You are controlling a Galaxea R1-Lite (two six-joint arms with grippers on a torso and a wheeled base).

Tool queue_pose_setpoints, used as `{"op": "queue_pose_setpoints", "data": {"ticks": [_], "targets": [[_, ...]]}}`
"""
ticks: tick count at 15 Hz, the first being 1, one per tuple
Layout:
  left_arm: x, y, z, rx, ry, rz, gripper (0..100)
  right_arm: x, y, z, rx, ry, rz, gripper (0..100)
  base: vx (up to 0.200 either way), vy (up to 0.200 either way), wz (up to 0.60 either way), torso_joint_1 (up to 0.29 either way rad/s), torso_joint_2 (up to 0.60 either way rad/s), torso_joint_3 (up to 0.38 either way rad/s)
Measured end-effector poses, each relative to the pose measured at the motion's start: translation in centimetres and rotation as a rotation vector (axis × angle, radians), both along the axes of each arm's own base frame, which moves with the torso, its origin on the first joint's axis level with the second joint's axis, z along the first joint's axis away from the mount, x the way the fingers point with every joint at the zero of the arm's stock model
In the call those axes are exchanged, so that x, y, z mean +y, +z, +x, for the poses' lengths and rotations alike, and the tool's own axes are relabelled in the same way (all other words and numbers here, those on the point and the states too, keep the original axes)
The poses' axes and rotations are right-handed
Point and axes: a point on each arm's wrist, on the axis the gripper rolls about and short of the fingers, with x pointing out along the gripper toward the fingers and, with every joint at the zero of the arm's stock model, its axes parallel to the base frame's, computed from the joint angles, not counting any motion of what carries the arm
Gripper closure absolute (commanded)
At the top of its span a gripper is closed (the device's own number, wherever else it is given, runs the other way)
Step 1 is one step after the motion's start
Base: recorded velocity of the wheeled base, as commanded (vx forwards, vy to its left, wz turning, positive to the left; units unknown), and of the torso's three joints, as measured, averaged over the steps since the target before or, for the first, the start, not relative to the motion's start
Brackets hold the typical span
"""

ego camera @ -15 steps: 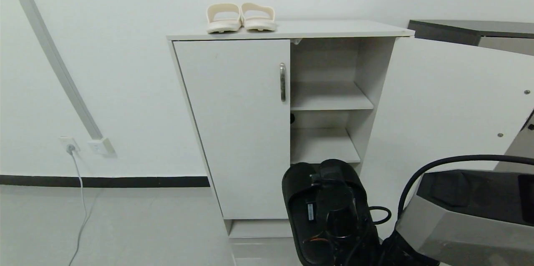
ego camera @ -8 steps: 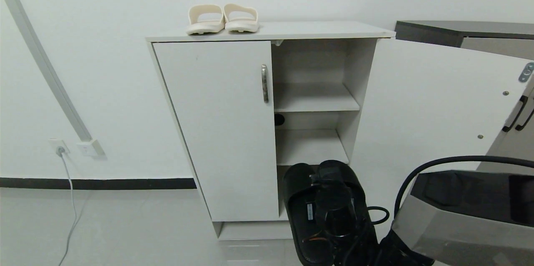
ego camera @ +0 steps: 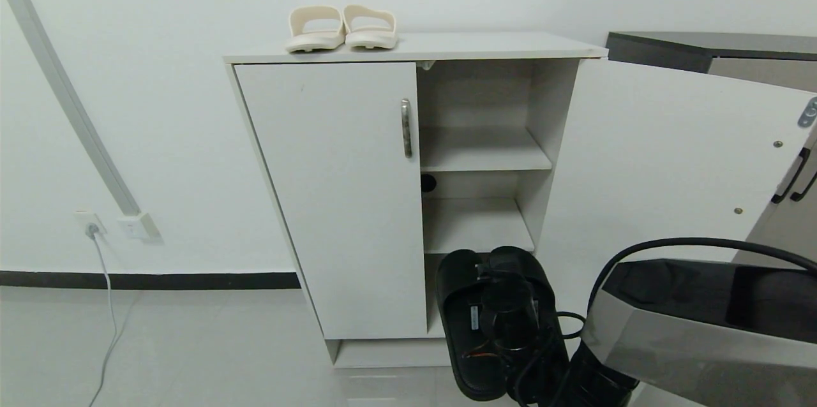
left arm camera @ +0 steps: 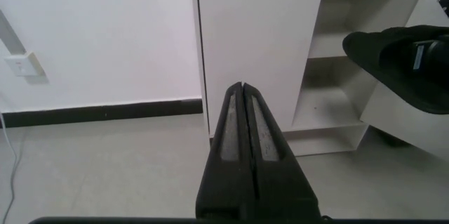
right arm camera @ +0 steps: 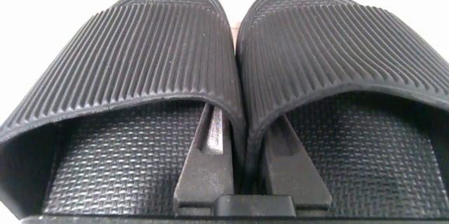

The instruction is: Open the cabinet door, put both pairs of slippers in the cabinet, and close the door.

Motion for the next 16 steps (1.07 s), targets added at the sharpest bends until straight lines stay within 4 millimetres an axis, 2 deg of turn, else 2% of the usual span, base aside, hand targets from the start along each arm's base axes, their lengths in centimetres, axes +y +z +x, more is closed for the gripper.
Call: {"op": "queue_pose_setpoints", "data": {"ticks": [7, 16], "targets": [[0.0, 0.0, 0.0, 0.0, -0.001, 0.001, 100, 0.2, -0.39, 0.27, -0.004, -0.002, 0.002, 100, 0.0, 0.0, 0.0, 0.0, 0.0, -0.009], [0.0, 0.0, 0.0, 0.0, -0.001, 0.0, 100, 0.37, -1.05, 0.44, 0.003, -0.001, -0.005, 100, 0.0, 0.0, 0.0, 0.003, 0.01, -0.18]]}}
